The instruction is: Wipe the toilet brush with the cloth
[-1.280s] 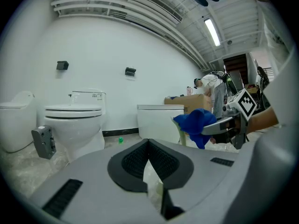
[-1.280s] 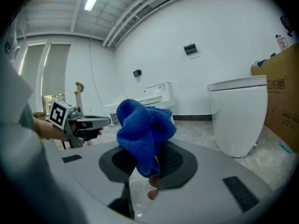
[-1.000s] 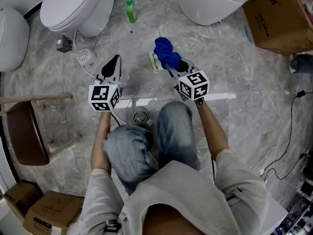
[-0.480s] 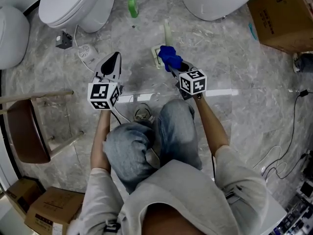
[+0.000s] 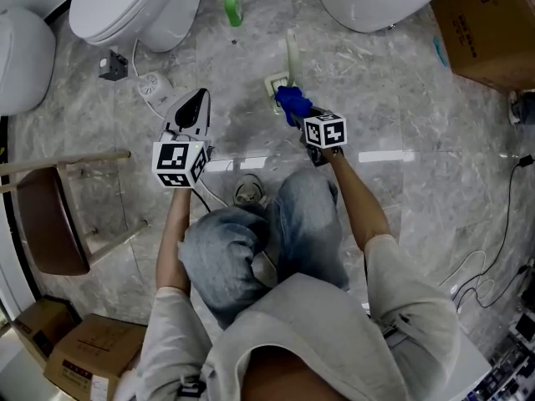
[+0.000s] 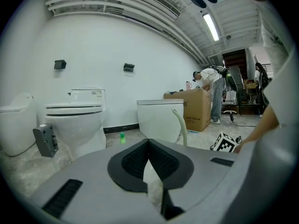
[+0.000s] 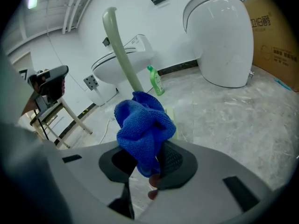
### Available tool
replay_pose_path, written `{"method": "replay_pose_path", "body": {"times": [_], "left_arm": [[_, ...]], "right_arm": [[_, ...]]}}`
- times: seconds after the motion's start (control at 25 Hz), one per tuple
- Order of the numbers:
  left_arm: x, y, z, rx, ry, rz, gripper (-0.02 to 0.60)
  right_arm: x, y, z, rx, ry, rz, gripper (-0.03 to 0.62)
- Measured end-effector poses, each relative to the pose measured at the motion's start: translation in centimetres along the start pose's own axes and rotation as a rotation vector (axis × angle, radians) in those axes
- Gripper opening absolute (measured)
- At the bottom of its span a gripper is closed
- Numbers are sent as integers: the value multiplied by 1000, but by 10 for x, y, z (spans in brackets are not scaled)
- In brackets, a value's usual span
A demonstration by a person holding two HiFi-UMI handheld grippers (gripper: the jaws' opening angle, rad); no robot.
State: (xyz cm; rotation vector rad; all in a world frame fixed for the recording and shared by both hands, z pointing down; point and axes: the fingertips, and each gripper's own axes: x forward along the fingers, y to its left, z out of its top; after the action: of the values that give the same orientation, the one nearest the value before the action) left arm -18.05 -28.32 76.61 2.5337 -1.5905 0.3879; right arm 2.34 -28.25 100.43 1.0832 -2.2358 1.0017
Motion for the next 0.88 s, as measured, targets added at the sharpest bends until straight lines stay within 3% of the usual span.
{"method": "replay_pose_path", "body": {"times": [0.4,0.68,0.88], "left_arm": [[-3,0,1,0,-7,6,18],[-3,-2,0,-4,-12,4,18],[-6,-2,1,-8,-17,11,18]], "right_arm": [[-14,-5,-20,-40,34,-18,112],[-73,18,4,-142,-89,6,111],[-129,57,41,-283,-209,35,112]]}}
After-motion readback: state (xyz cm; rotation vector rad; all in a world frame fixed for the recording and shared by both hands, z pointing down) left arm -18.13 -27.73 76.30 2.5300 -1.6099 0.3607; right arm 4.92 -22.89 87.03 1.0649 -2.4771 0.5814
